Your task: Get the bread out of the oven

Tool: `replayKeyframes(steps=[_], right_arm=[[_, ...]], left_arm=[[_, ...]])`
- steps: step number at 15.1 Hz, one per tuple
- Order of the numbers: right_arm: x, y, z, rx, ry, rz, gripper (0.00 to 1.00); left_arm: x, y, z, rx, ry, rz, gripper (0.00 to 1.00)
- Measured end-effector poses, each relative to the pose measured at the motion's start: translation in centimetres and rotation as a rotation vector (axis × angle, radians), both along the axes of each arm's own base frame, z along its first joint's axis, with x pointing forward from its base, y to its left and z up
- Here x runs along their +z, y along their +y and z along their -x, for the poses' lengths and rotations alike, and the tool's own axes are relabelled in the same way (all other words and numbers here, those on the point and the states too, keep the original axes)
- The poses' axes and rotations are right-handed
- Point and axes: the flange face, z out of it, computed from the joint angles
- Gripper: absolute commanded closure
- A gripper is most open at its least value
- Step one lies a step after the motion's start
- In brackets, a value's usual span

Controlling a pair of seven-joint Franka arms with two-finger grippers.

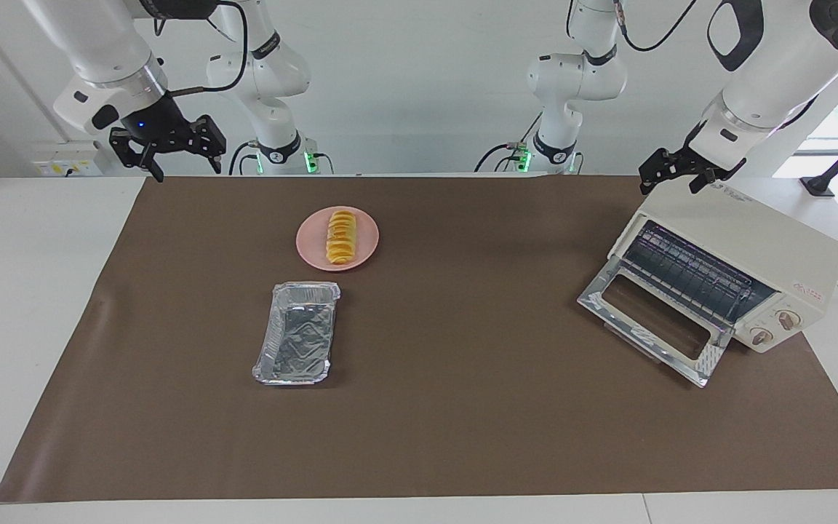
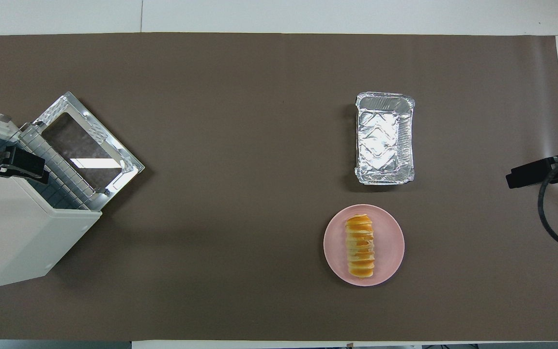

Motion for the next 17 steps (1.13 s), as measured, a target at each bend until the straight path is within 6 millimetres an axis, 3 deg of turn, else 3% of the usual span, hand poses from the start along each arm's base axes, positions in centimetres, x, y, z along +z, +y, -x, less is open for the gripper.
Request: replayKeyframes(steps=[6, 17], right_arm=[[-2.8, 0.1, -1.1, -0.016, 0.021, 0.004, 0.0], [-2.0, -0.9, -0.8, -0.04, 0.032, 0.003, 0.0]], left_arm=[[0.0, 0.0, 0.0, 0.0, 0.0, 0.0, 0.0], [0.0, 0.0, 0.0, 0.0, 0.0, 0.0, 0.0]])
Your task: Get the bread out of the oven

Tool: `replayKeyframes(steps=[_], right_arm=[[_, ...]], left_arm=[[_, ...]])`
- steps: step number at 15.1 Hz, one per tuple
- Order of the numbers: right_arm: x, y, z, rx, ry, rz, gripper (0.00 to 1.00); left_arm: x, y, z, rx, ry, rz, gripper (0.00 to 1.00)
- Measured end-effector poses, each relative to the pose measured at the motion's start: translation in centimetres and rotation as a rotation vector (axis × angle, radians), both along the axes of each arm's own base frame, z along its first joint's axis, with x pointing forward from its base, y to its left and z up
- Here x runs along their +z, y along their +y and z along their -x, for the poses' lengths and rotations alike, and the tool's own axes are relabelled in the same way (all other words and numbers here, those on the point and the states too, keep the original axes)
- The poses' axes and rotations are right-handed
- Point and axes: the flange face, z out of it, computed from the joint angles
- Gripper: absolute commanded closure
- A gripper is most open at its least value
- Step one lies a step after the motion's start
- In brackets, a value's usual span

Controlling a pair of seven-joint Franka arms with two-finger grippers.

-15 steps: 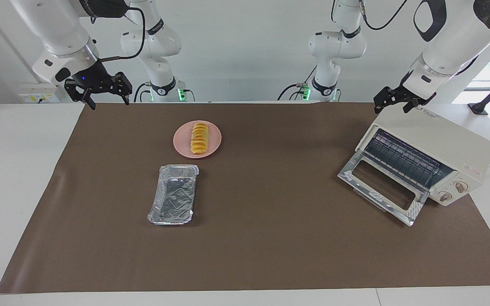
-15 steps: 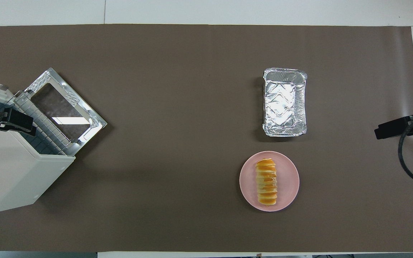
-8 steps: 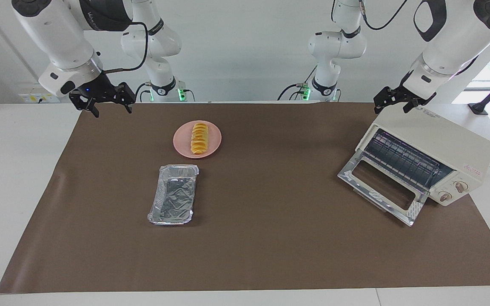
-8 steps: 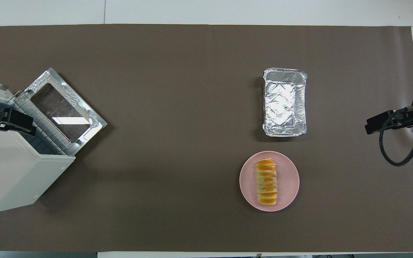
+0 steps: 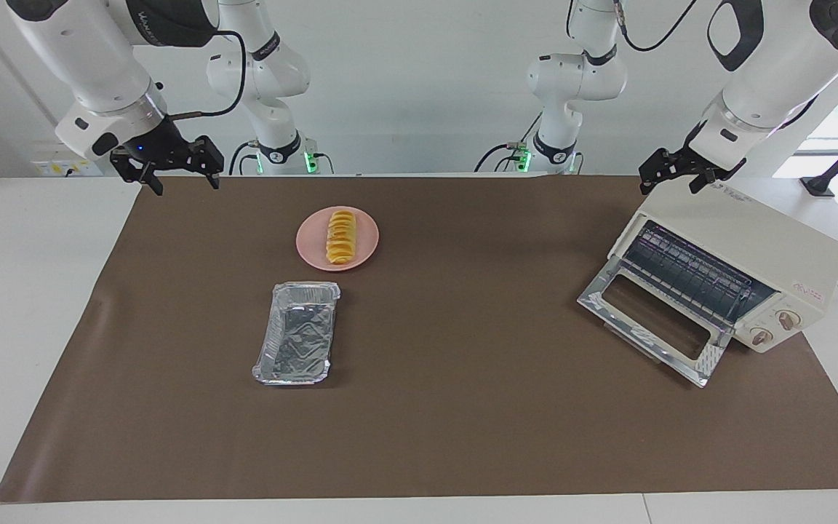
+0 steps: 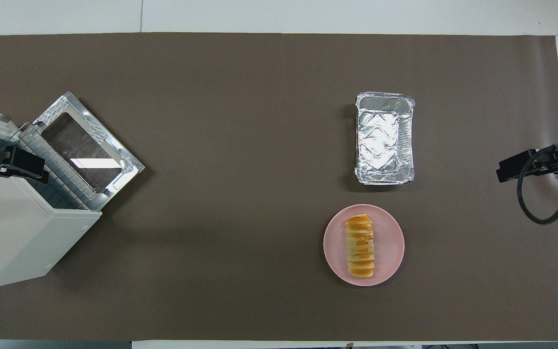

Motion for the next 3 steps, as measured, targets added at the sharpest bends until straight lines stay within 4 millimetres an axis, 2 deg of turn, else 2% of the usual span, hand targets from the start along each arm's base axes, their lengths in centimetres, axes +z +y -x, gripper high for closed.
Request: replayKeyframes(steps=[3], right_arm=[[0.07, 0.13, 0.0, 0.002, -0.001, 0.0, 0.0]], left_arm=[[0.0, 0.0, 0.0, 0.0, 0.0, 0.0, 0.0]])
